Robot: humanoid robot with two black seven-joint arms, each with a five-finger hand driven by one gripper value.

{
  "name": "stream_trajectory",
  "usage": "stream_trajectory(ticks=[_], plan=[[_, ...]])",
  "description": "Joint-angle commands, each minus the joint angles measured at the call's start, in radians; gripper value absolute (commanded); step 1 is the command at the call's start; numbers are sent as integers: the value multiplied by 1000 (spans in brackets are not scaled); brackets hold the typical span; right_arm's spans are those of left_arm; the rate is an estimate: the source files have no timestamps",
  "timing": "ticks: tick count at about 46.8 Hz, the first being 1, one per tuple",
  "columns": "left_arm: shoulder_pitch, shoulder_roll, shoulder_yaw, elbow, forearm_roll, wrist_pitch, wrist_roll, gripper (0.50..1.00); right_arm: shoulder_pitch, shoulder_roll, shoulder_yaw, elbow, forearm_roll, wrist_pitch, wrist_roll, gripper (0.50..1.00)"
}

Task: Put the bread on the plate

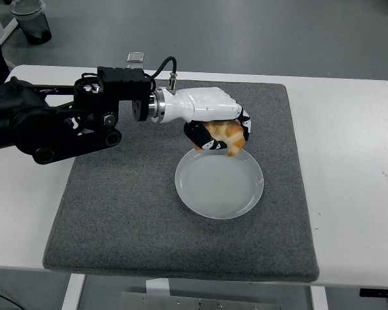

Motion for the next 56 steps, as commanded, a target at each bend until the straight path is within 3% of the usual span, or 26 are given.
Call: stream_trajectory(ticks=[1,9,19,56], plan=[[21,-13,12,7,19,3,0,500,0,0,0,-1,0,0,0,932],[71,-39,17,43,57,16,1,500,0,0,0,0,0,0,0,932],[119,-80,17,73,63,78,1,500,0,0,0,0,0,0,0,930],[183,-82,18,92,77,116,1,500,0,0,0,0,0,0,0,932]])
